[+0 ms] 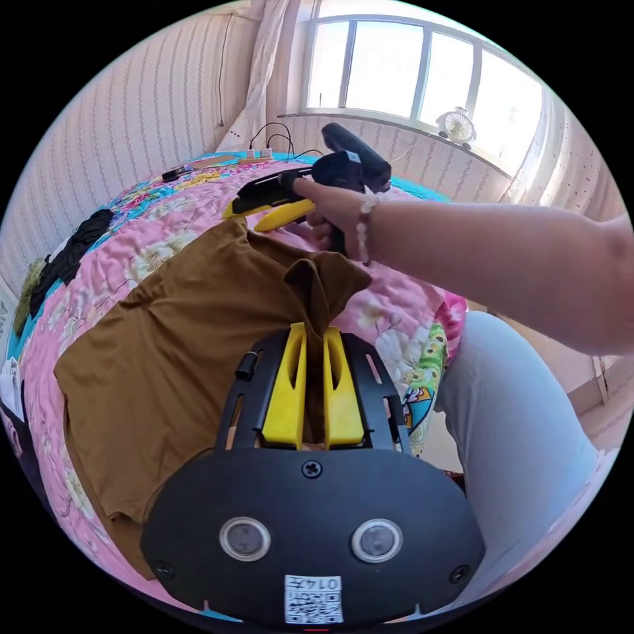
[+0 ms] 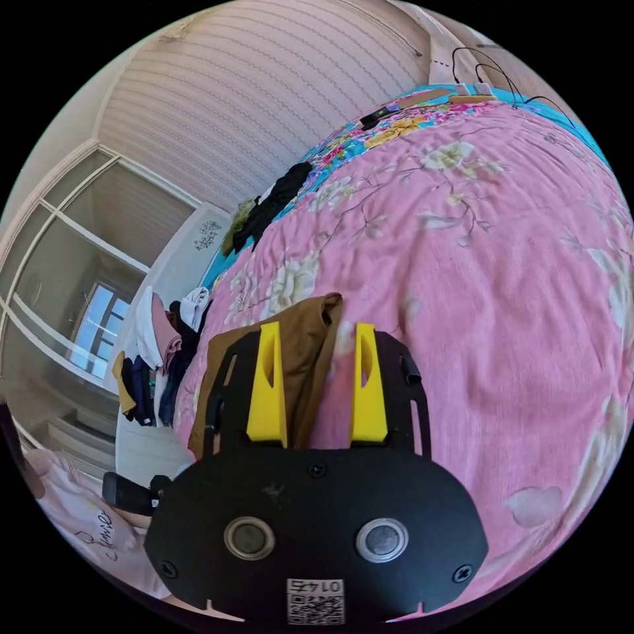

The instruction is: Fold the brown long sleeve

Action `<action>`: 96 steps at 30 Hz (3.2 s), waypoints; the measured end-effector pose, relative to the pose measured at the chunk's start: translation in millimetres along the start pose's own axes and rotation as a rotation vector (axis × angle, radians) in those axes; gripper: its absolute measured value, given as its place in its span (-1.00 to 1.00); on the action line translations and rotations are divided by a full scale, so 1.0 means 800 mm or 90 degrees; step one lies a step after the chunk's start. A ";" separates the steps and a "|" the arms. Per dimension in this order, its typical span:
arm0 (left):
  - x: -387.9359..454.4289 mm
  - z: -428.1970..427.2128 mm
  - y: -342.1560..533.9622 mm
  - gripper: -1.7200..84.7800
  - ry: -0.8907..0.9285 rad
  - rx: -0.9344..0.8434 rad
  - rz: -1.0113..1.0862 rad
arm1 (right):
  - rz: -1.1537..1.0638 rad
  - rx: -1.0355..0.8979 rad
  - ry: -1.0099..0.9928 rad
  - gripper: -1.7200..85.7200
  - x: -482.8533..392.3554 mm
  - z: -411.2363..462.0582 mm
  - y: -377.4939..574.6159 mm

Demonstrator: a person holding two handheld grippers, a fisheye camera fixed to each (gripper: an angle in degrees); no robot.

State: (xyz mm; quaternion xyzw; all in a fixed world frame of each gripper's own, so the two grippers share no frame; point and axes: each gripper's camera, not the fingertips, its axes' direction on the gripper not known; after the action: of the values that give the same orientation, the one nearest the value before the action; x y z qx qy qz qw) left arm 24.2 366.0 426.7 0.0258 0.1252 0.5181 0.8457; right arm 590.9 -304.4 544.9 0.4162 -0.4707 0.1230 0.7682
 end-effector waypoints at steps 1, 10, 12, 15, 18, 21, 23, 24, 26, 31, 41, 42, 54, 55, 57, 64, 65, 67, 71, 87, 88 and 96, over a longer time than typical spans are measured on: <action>-0.005 -0.003 0.004 -0.87 0.007 0.008 -0.013 | -0.002 -0.030 -0.005 -0.72 0.002 0.020 -0.015; -0.069 -0.089 0.059 -0.87 -0.002 0.155 -0.198 | -0.107 -0.102 -0.018 -0.93 -0.075 0.054 -0.072; -0.085 -0.116 0.079 -0.87 -0.024 0.192 -0.247 | -0.140 -0.116 -0.023 -0.93 -0.117 0.076 -0.080; -0.115 -0.156 0.116 -0.87 -0.057 0.237 -0.335 | -0.202 -0.127 -0.063 -0.93 -0.192 0.129 -0.087; -0.139 -0.182 0.151 -0.87 -0.140 0.247 -0.385 | -0.253 -0.162 -0.030 -0.92 -0.258 0.211 -0.082; -0.166 -0.194 0.189 -0.86 -0.171 0.217 -0.468 | -0.273 -0.208 0.013 -0.90 -0.295 0.308 -0.065; -0.178 -0.207 0.220 -0.86 -0.164 0.207 -0.493 | -0.275 -0.248 0.033 -0.86 -0.306 0.366 -0.054; -0.179 -0.211 0.228 -0.86 -0.168 0.206 -0.494 | -0.273 -0.256 0.027 -0.84 -0.307 0.376 -0.053; -0.181 -0.228 0.258 -0.90 -0.179 0.198 -0.499 | -0.274 -0.254 -0.026 -0.81 -0.309 0.389 -0.054; -0.198 -0.258 0.298 -0.97 -0.159 0.181 -0.566 | -0.313 -0.259 -0.030 -0.82 -0.311 0.395 -0.059; -0.260 -0.215 0.242 -0.88 -0.155 0.086 -0.477 | -0.348 -0.299 0.130 -0.78 -0.324 0.511 -0.029; -0.262 -0.213 0.242 -0.92 -0.147 0.071 -0.479 | -0.350 -0.311 0.133 -0.81 -0.324 0.520 -0.028; -0.256 -0.255 0.282 -0.98 -0.174 0.043 -0.467 | -0.432 -0.374 0.120 -0.93 -0.368 0.640 0.010; -0.257 -0.264 0.283 -0.98 -0.179 0.045 -0.471 | -0.434 -0.358 0.108 -0.91 -0.370 0.637 0.011; -0.257 -0.281 0.289 -0.98 -0.179 0.055 -0.481 | -0.444 -0.312 0.082 -0.87 -0.376 0.618 0.011; -0.261 -0.322 0.305 -0.91 -0.160 0.111 -0.495 | -0.518 -0.247 0.105 -0.82 -0.374 0.587 0.026; -0.267 -0.321 0.308 -0.83 -0.143 0.134 -0.513 | -0.523 -0.245 0.114 -0.71 -0.370 0.599 0.026; -0.277 -0.316 0.312 -0.77 -0.105 0.152 -0.525 | -0.509 -0.267 0.131 -0.60 -0.364 0.625 0.020; -0.271 -0.296 0.313 -0.74 -0.133 0.103 -0.509 | -0.479 -0.426 0.075 -0.64 -0.352 0.709 0.013; -0.223 -0.346 0.335 -0.98 -0.192 0.094 -0.434 | -0.592 -0.343 0.103 -0.85 -0.380 0.694 0.118; -0.217 -0.361 0.339 -0.98 -0.182 0.113 -0.423 | -0.589 -0.301 0.077 -0.86 -0.384 0.663 0.126; -0.192 -0.496 0.353 -0.98 -0.197 0.329 -0.361 | -0.606 -0.152 -0.028 -0.87 -0.514 0.536 0.114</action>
State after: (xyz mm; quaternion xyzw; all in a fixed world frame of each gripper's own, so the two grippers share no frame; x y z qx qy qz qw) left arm -382.3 326.8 120.1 0.2798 0.1246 0.2063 0.9293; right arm 55.6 -487.8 343.5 0.4968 -0.2548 -0.3054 0.7714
